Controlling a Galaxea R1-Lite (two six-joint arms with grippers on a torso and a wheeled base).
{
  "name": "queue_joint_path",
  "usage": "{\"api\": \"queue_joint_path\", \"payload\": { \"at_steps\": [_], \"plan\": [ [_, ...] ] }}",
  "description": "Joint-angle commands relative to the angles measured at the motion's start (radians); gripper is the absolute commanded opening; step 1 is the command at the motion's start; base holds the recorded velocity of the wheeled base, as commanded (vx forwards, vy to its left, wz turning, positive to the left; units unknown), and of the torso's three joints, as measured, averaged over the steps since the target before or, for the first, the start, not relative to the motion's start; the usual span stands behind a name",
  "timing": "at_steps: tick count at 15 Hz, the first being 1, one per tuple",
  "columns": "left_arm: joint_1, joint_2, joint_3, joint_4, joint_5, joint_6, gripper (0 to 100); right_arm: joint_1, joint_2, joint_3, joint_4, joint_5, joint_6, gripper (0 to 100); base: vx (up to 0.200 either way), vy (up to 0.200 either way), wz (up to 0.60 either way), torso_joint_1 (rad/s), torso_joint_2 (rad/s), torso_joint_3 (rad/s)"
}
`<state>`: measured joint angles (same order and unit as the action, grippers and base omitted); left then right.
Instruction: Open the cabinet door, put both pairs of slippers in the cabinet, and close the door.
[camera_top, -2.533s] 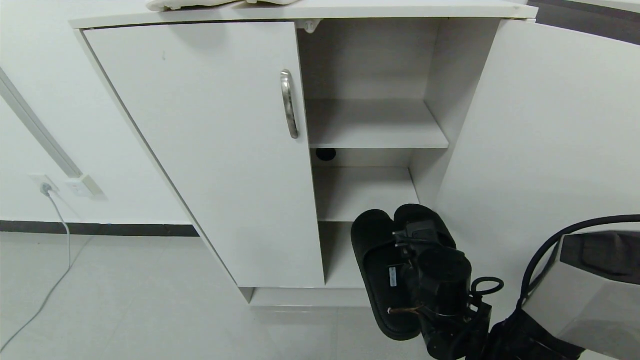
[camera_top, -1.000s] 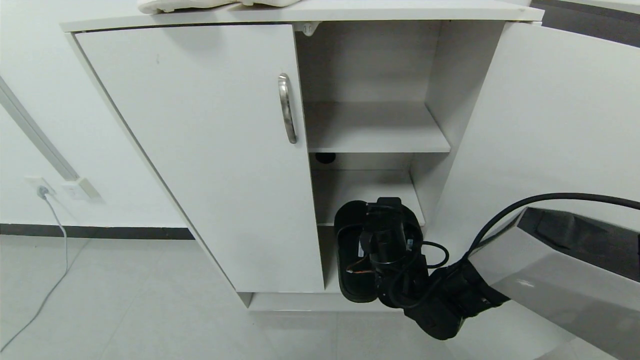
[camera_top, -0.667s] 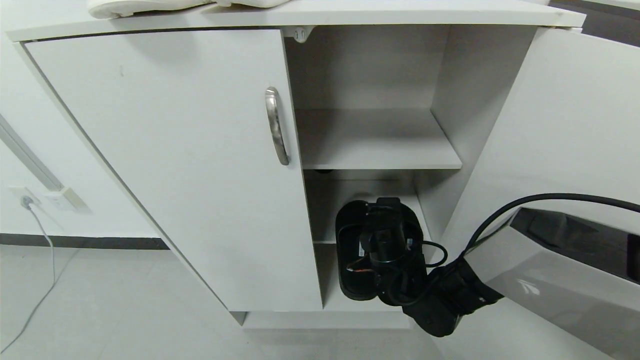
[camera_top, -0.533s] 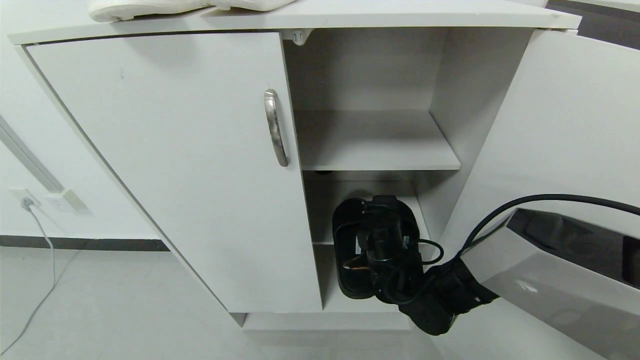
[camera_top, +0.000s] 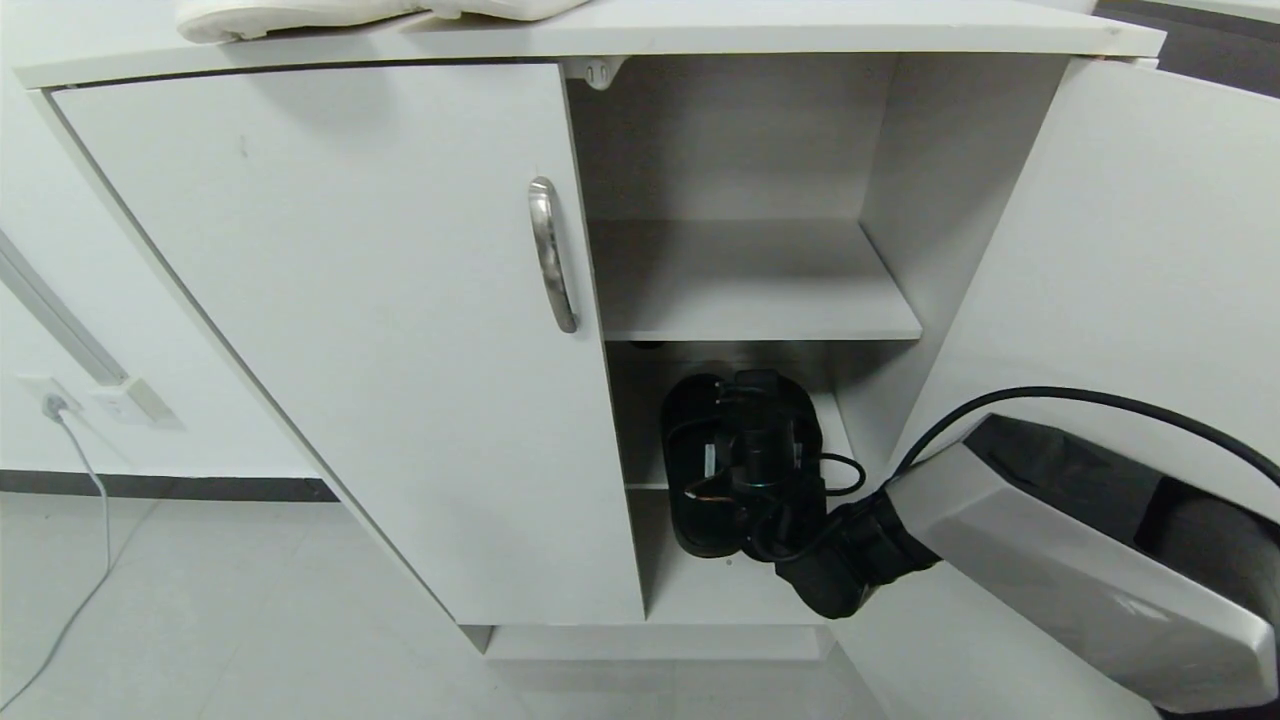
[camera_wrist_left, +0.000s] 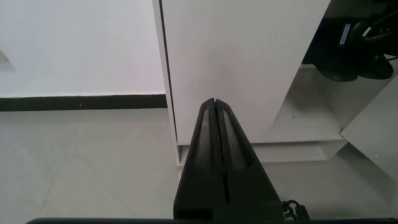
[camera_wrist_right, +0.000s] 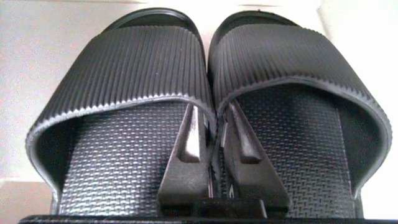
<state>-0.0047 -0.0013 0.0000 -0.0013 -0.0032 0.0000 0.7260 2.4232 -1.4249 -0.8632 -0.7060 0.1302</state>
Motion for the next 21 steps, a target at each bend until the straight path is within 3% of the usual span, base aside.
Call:
{"api": "queue_joint_path", "payload": {
  "at_steps": [1,14,21],
  "plan": [
    [0.000,0.001,0.000,0.000,0.000,0.000,0,-0.026,0.059,-0.057,0.001,0.006,-0.015,0,0.000,0.000,0.00,0.000,0.00,0.000],
    [0.000,0.001,0.000,0.000,0.002,-0.002,0,-0.089,0.168,-0.368,0.168,0.019,-0.043,0,0.000,0.000,0.00,0.000,0.00,0.000],
    [0.000,0.001,0.000,0.000,0.002,0.000,0,-0.100,0.200,-0.448,0.219,0.019,-0.038,0,0.000,0.000,0.00,0.000,0.00,0.000]
  ]
}}
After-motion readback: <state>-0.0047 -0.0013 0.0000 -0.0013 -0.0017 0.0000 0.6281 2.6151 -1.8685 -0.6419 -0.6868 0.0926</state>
